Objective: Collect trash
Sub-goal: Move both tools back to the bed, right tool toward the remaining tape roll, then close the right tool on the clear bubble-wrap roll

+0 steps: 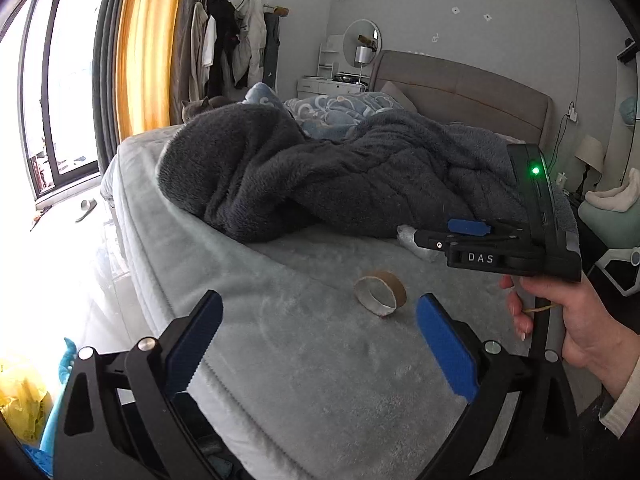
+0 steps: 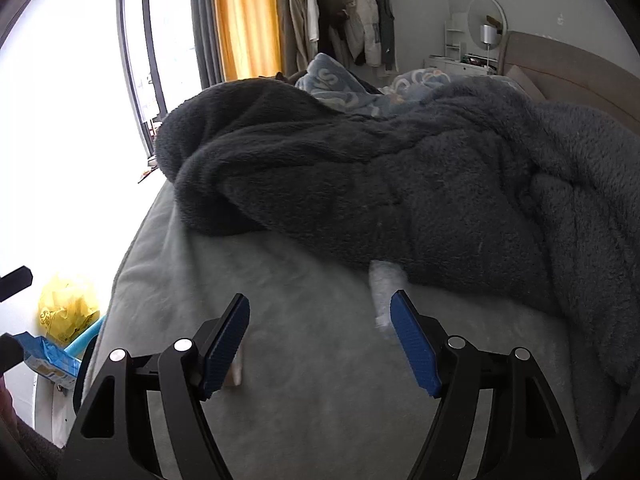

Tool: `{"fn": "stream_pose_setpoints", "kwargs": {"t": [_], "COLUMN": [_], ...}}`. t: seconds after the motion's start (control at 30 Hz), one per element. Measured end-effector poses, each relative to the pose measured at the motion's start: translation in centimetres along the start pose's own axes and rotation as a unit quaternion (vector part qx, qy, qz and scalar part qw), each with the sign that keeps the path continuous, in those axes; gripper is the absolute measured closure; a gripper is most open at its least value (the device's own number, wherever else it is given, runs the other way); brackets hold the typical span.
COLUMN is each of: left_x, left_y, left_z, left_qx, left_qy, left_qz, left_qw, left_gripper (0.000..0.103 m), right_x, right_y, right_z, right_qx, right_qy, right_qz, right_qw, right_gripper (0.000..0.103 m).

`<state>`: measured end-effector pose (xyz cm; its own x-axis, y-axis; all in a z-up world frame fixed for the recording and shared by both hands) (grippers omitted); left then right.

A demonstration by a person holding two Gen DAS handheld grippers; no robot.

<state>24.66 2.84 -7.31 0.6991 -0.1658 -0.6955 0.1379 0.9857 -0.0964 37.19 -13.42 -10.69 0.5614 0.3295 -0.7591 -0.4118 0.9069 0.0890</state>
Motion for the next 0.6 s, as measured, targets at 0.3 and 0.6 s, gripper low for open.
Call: {"fn": "stream_pose_setpoints", "kwargs": {"t": [0.3, 0.6], "left_x": [3.9, 7.6], "left_y": [-2.3, -4.9], "left_z": [-0.5, -0.1], "left_qx": [0.010, 0.006], "left_qy": [0.021, 0.042], "left_qz": [-0.026, -0.058], "left_qw": [0.9994, 0.9974], "left_gripper": [0.004, 0.004], "right_x": [2.8, 5.4], "right_y": [-3.2, -5.3], "right_z": [-0.3, -0.1], "right_qx": [0.031, 0.063], "right_qy": [0.014, 0.024], "right_qz": [0.010, 0.025], "right_qw": [0.999, 0.997], "right_gripper": [0.028, 0.028]}}
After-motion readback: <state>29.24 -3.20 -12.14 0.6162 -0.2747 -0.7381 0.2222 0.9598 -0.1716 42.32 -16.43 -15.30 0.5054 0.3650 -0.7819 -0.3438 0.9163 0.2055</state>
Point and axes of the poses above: each gripper's, at about its wrist camera, not at the fingertips, and x roughly the way its jaws point, y to its left, z to its top, the point moved 7 cm from there along x, roughly the way its jaws point, and after that the axes turned 11 degrees about y, right-handed, at the moved point
